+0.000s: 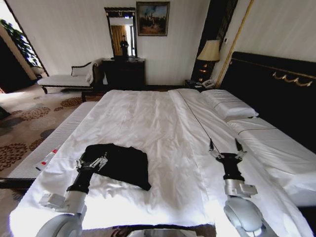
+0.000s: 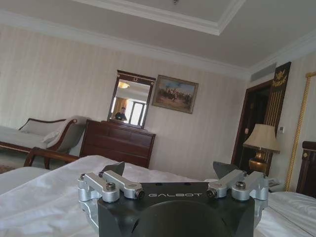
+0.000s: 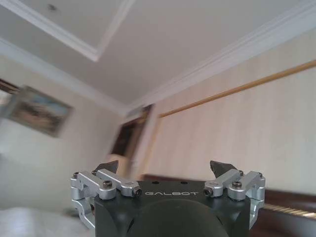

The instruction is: Fold the clothes on the bed.

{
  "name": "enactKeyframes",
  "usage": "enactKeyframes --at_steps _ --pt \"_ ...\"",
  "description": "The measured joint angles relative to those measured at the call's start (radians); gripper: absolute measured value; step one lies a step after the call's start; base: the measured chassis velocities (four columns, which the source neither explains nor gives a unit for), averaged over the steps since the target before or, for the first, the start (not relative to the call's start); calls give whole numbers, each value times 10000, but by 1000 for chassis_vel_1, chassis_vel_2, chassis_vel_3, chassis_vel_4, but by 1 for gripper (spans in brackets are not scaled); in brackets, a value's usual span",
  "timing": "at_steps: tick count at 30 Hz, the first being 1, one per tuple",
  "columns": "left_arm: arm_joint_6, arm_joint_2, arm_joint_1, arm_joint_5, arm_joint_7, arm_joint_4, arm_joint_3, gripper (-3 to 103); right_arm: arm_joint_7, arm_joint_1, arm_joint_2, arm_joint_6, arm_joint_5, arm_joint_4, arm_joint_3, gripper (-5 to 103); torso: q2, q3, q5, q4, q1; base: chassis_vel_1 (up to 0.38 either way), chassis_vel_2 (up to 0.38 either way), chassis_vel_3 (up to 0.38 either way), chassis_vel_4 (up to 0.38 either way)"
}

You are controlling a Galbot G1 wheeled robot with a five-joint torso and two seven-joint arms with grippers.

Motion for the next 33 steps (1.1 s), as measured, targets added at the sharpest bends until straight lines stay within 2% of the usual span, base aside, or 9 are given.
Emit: enactKeyframes --at_steps 3,6,9,12,14,18,21,25,33 --pt "29 -218 -24 275 -5 -50 78 100 1930 -79 -234 -158 -819 -386 131 100 -1 1 2 0 1 0 0 0 0" --pt "35 -302 86 491 -7 -76 142 100 1921 -386 -127 509 -1257 -701 469 100 -1 0 5 1 1 0 0 0 0" --pt "26 -329 230 760 -9 -77 165 100 -437 -708 441 2513 -1131 -749 1090 100 1 -1 1 -3 -2 0 0 0 0" --pt "25 -343 276 794 -13 -86 142 100 -1854 -796 696 2852 -16 -184 1047 100 1 -1 2 2 -2 0 0 0 0" --pt "29 -414 396 943 -18 -166 135 100 -3650 -958 981 1515 3030 1332 587 100 1 0 -5 2 0 0 0 0 0" --pt "204 -542 630 1085 -26 -381 191 100 -4947 -633 1436 -828 5854 2382 200 100 1 -1 -5 5 -1 0 0 0 0" --pt "471 -623 708 875 -97 -526 203 100 -6005 -593 1599 -1058 5791 2182 151 100 1 -2 0 6 -1 0 0 0 0" --pt "739 -755 826 850 -183 -569 189 100 -7907 -1040 1539 527 4809 1452 351 100 1 -1 0 -4 -1 0 0 0 0" --pt "653 -1000 933 1373 -136 -569 414 100 -8390 -1133 1844 1154 4272 1221 620 100 1 -1 -1 3 -1 0 0 0 0"
